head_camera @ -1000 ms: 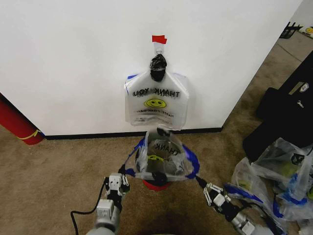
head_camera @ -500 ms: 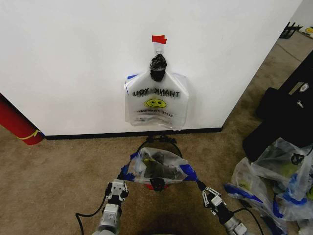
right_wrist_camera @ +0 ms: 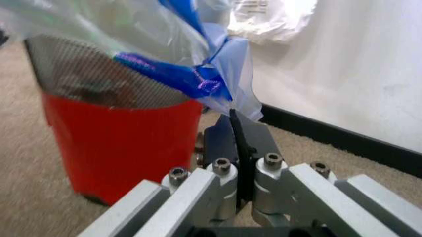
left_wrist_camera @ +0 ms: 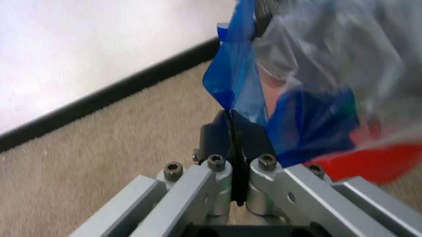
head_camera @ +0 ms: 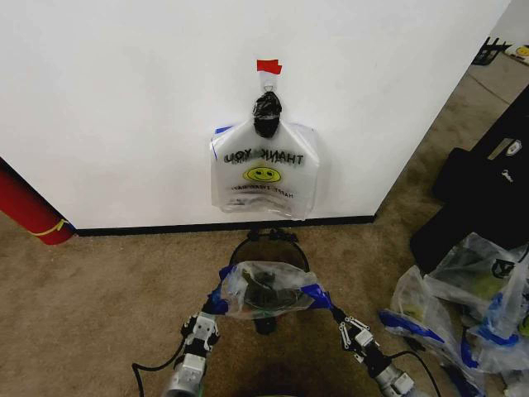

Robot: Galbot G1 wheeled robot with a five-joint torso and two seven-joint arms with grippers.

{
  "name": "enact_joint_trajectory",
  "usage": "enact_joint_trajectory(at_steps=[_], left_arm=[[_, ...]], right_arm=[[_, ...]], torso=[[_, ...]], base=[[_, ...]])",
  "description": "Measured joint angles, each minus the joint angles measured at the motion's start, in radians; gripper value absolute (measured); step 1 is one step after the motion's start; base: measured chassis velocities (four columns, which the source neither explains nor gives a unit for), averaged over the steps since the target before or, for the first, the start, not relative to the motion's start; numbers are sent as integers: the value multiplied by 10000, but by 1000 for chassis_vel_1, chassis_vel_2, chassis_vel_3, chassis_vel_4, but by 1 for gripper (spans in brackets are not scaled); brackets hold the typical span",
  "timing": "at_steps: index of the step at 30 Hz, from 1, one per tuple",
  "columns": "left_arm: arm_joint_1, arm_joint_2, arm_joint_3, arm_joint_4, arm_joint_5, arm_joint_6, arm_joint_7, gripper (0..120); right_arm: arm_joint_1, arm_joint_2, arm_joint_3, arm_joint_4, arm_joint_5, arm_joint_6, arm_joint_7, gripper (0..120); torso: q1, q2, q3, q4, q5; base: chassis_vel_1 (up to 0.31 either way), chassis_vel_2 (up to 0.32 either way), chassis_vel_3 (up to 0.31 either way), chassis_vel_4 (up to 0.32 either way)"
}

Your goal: Pick up the garbage bag from the wall and place it over the trash bin.

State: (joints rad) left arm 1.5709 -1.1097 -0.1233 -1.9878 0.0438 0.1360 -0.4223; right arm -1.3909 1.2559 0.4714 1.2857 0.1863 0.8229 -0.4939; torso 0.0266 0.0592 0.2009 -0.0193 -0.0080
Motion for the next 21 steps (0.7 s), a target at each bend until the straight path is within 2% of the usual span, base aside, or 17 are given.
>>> enact_joint_trajectory(at_steps=[4,10,16,21], left_arm=[[-459,-1,-75,-71,-382,220,121,0],[-972,505,-175,-158,-770,732,580,0],[-1057,1168,-95,71,-928,1012,972,0],[-884,1315,-36,102,-1199,1162,1047,0]], right_arm=[[102,77,-147,43,640,0,122,0],[246,185,-484,68,2004,-219,-35,0],[282,244,-917,296,3629,-1227,-219,0],[242,269,-1327,788,4611,-2139,408,0]], torso=[[0,0,1,0,-1],[0,0,0,0,-2],[0,0,1,0,-2],[0,0,1,-1,-2]], base=[[0,0,0,0],[0,0,0,0],[0,0,0,0],[0,0,0,0]])
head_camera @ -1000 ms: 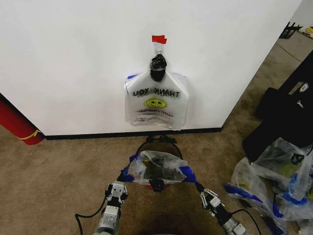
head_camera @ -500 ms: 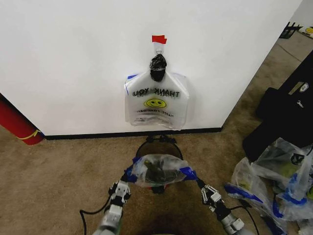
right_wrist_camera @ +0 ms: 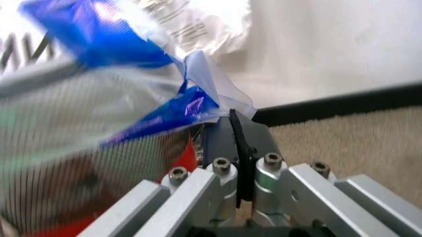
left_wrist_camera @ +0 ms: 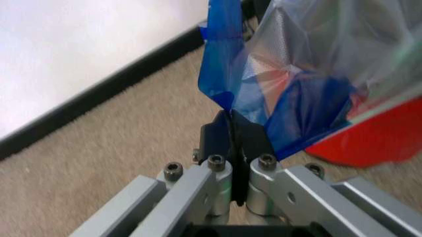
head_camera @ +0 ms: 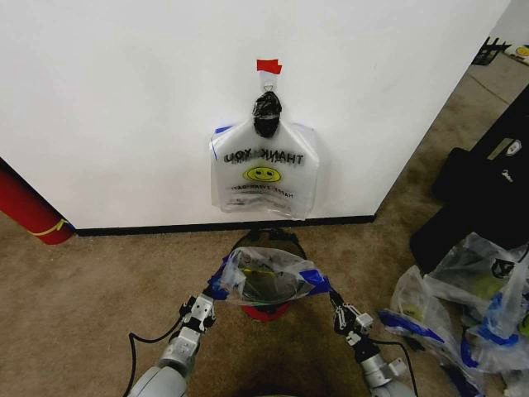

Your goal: Pick up the garbage bag from the wall and place it over the trash bin.

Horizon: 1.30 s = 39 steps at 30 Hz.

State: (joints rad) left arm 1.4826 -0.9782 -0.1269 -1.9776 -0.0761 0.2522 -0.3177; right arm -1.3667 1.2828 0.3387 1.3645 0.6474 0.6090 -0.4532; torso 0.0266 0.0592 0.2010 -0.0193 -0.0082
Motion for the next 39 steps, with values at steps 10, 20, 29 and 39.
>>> enact_joint_trajectory(at_steps=[10,20,29,39], left_arm=[[535,191,-7,-561,-777,155,-273,0],[1409,676,-30,-2123,-1412,805,-1016,25],[2541,1461,-379,-3845,-1499,946,-1707,58],[-940,2261,-879,-3044,-4125,523,-610,97]], right_arm=[[-330,-110,205,749,-1833,-693,1110,0],[-1448,-1115,1307,1851,-3490,-130,-187,5],[-2750,-2066,3746,3126,-2924,1221,-4995,34],[-2219,-1286,3494,5503,-2945,1444,-485,73]], torso=[[0,0,0,1,3],[0,0,-1,2,4],[-1,1,-1,-1,1],[0,0,1,6,1]], base=[[0,0,0,0],[0,0,0,0],[0,0,0,0],[0,0,0,0]])
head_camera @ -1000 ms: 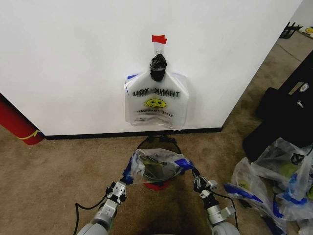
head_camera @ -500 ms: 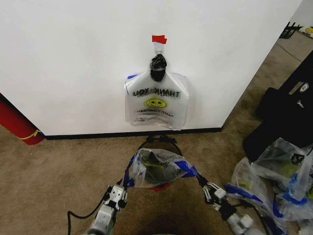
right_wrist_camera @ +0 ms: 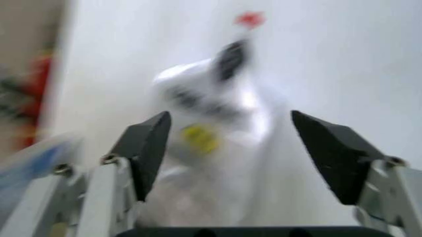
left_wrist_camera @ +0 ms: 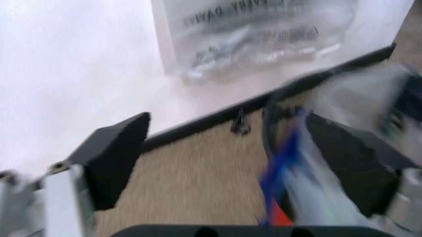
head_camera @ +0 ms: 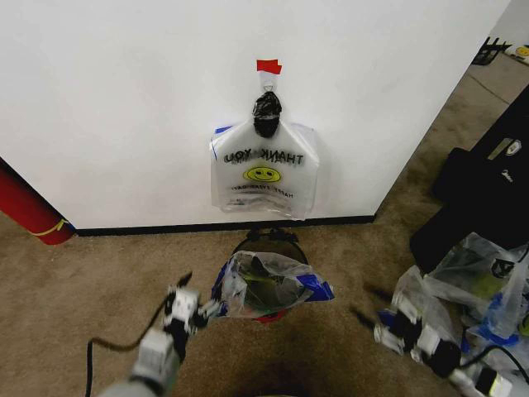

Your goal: Pick up the garbage bag from the wall and place it over the trash bin.

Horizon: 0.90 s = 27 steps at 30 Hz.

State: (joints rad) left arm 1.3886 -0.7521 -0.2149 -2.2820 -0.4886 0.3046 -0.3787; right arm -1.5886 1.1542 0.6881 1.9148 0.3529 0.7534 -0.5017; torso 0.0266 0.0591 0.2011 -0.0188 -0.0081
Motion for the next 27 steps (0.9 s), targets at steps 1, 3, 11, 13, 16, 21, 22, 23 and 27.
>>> enact_joint_trajectory(at_steps=[1,3,11,13,16,21,22,23,27], left_arm=[[0,0,0,0,0,0,0,97],[-1333,160,318,762,-835,310,534,99],[-5749,-222,2086,2910,-2336,2306,2320,100],[-6573,-508,2455,3292,-2308,3364,2794,100],[-7137,-725,2670,3587,-2309,4201,3266,100],[-8354,-1359,3503,4789,-2233,4422,3776,100],[-8542,-1463,3676,5072,-2125,4422,3969,100],[-8542,-1463,3676,5072,-2125,4422,3969,100],[-9010,-1782,4144,5933,-1432,4405,4777,100]], right_arm=[[0,0,0,0,0,0,0,73],[92,356,-252,525,-852,51,1330,81],[82,1125,-377,1001,-2301,78,2290,100],[15,1472,-24,986,-3036,393,2473,100],[-44,1582,87,980,-3296,548,2600,100],[-243,1611,200,1069,-3421,539,2942,100],[-244,1624,218,1069,-3475,539,2997,100],[-244,1624,218,1069,-3475,539,2997,100],[-331,1701,207,1077,-3578,528,3145,100]], torso=[[0,0,0,0,0],[0,1,0,-8,-4],[1,0,1,-3,-3],[1,0,1,-8,-1],[1,0,0,-4,3],[1,0,0,-6,3],[1,0,-1,-7,3],[1,0,-1,-7,3],[1,0,0,-5,-1]], base=[[0,0,0,0],[0,0,0,0],[0,0,0,0],[0,0,0,0],[0,0,0,0],[0,0,0,0],[0,0,0,0],[0,0,0,0],[0,0,0,0]])
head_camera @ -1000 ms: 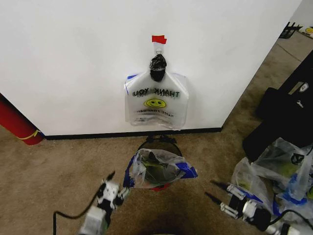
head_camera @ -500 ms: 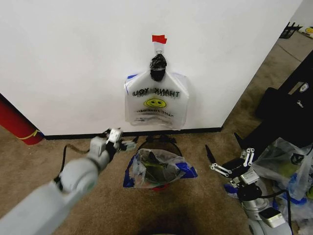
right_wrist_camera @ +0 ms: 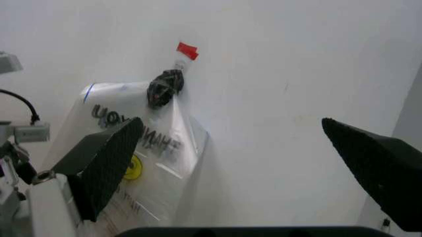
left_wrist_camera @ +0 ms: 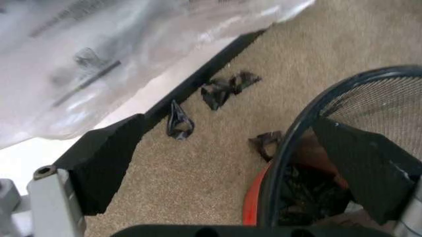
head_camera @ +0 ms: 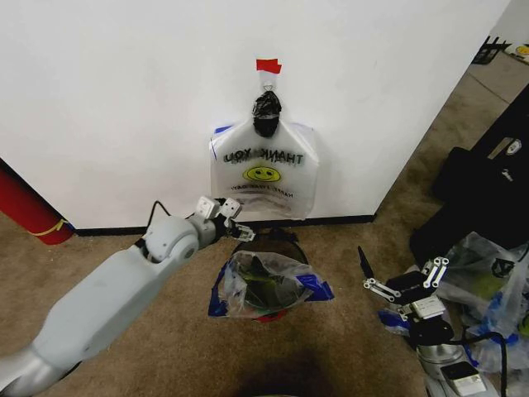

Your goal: Pick up the garbage bag from the wall and place it over the trash bin.

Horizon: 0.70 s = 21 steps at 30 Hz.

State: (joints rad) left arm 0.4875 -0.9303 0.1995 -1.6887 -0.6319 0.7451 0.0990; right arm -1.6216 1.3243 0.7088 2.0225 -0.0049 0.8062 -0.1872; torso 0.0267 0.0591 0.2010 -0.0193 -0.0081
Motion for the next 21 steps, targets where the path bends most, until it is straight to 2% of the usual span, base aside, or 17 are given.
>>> enact_joint_trajectory(at_steps=[4,8,14,18,21], left_arm=[[-182,-130,121,374,311,-20,585,100],[-333,-205,216,795,1235,-46,2206,100],[-546,-589,616,1335,2177,-65,2907,100],[-662,-780,691,1520,2515,-75,3079,92],[-826,-839,889,1713,2651,-81,3170,79]], right_arm=[[-43,7,-2,-12,-77,0,37,100],[-54,53,-4,-44,-197,0,82,100],[-224,230,-38,2,-374,59,93,100],[-359,285,26,1,-479,147,123,100],[-485,366,56,-12,-542,157,156,100]], torso=[[0,0,0,-1,2],[-1,0,-1,3,2],[-1,0,-1,-2,2],[-1,0,-1,1,1],[-1,0,-1,-2,3]], base=[[0,0,0,0],[0,0,0,0],[0,0,0,0],[0,0,0,0],[0,0,0,0]])
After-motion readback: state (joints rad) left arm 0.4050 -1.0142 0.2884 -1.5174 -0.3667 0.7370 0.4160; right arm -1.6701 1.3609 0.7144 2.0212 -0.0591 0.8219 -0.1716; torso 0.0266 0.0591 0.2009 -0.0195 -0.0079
